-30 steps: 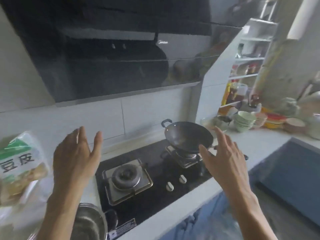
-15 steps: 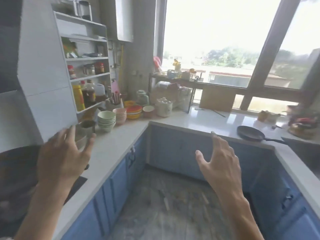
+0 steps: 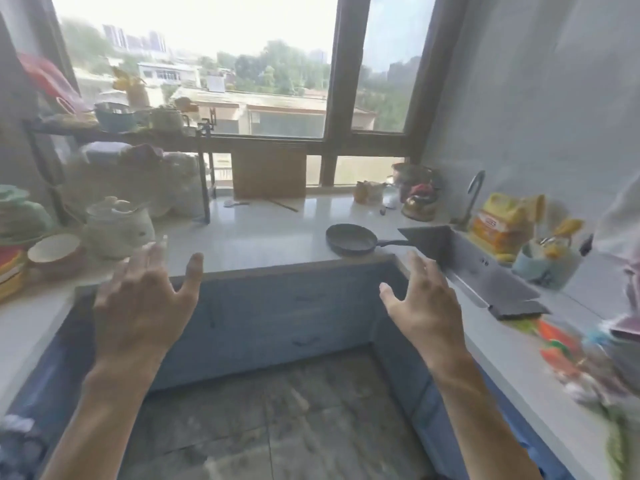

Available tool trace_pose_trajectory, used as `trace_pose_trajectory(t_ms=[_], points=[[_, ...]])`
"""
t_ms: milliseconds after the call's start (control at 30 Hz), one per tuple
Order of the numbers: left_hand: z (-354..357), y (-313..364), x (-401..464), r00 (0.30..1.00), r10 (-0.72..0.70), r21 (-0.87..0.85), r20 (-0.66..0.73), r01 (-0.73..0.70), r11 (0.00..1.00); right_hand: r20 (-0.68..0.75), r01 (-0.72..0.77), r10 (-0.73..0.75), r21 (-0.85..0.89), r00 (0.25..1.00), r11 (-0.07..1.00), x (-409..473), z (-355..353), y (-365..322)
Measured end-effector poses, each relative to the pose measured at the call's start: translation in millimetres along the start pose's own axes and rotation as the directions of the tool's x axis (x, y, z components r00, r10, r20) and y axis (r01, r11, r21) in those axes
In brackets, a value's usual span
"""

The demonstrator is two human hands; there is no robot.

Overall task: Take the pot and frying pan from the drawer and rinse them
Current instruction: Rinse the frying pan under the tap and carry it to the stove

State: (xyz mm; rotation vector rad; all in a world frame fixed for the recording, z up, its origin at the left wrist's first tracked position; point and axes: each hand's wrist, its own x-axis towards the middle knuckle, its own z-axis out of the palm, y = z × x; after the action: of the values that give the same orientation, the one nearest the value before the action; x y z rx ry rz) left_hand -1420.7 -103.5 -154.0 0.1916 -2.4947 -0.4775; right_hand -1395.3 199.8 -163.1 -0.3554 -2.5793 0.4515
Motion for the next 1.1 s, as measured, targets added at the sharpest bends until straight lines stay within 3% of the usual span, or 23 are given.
trace_pose_trajectory(t_ms=[133, 267, 400, 567, 767, 933, 1100], points=[[81, 56, 88, 0.988, 0.111, -0.095, 0.106, -0.101, 0.990, -0.006, -0.109, 0.109, 0.012, 0.994, 0.994, 82, 32, 24], [182, 109, 152, 0.960, 0.185, -0.157, 0.208, -0.153, 0.976, 0.080, -0.227, 0.223, 0.047, 0.972, 0.973, 162, 83, 76], [299, 147, 201, 0.907, 0.178, -0.279, 0.383, -0.070, 0.958, 0.161, -0.307, 0.291, 0.084, 0.943, 0.948, 249, 150, 140], [431, 195, 258, 0.860, 0.105, -0.164, 0.499, -0.026, 0.986, 0.287, -0.340, 0.309, 0.064, 0.907, 0.938, 363, 227, 217], [564, 220, 311, 0.661, 0.059, -0.182, 0.748, 0.119, 0.976, 0.517, -0.339, 0.218, 0.152, 0.828, 0.929, 457, 310, 270], [665, 208, 357, 0.504, 0.096, -0.240, 0.859, 0.229, 0.943, 0.590, -0.289, 0.139, 0.167, 0.796, 0.943, 524, 391, 314], [739, 197, 389, 0.405, 0.148, -0.269, 0.902, 0.261, 0.927, 0.721, -0.059, 0.036, 0.007, 0.692, 0.998, 584, 462, 339]])
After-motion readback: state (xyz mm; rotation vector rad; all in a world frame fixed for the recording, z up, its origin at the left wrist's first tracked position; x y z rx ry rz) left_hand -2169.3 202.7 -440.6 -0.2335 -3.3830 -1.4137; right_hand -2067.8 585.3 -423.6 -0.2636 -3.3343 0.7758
